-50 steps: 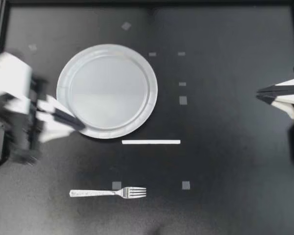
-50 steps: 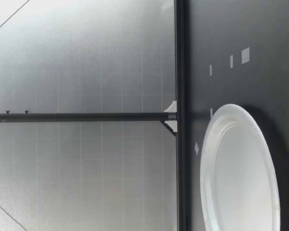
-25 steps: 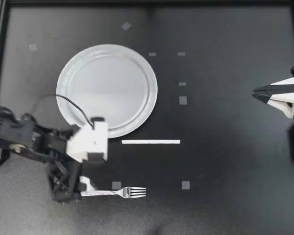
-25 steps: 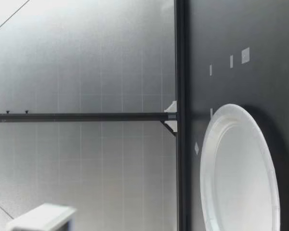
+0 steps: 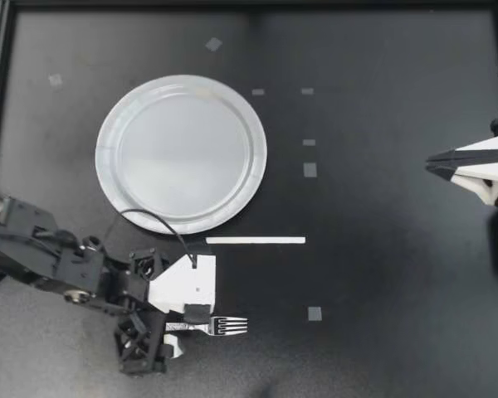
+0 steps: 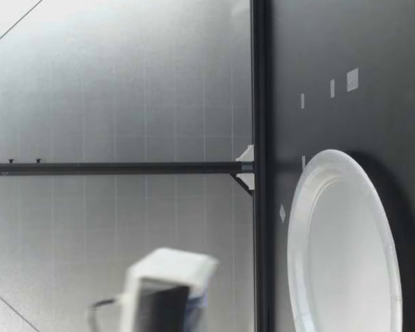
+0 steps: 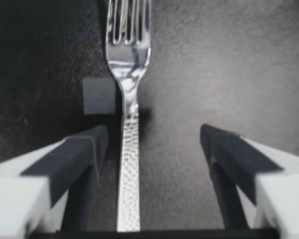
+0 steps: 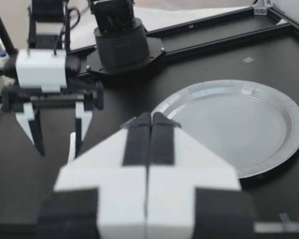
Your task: Pick up the fork and place it on the plate.
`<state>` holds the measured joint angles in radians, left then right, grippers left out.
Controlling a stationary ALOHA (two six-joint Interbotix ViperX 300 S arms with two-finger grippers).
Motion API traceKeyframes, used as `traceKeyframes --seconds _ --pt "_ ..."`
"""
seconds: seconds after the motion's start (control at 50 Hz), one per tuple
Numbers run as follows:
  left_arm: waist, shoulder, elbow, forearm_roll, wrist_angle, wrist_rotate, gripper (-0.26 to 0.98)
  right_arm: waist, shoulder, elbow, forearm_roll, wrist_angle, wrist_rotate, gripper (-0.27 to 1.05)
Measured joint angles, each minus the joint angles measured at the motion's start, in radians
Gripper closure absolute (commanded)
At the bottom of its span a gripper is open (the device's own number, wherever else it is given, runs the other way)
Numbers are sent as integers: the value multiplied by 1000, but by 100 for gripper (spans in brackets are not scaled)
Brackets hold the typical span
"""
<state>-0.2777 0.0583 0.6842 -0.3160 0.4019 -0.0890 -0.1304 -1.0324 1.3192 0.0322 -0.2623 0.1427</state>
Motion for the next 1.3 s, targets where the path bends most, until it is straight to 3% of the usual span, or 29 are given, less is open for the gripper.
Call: traceKeyframes --seconds 0.72,0.82,1.08,1.3 --pt "-8 67 35 2 -141 -21 12 2 -5 8 0 -9 43 87" --pt "-8 67 43 3 -152 -21 22 2 -5 8 0 -11 43 87" --pt "-8 81 49 8 -161 -14 67 0 -5 8 0 -17 43 87" --pt "-9 89 43 21 -167 -12 72 2 -5 9 0 -23 43 87"
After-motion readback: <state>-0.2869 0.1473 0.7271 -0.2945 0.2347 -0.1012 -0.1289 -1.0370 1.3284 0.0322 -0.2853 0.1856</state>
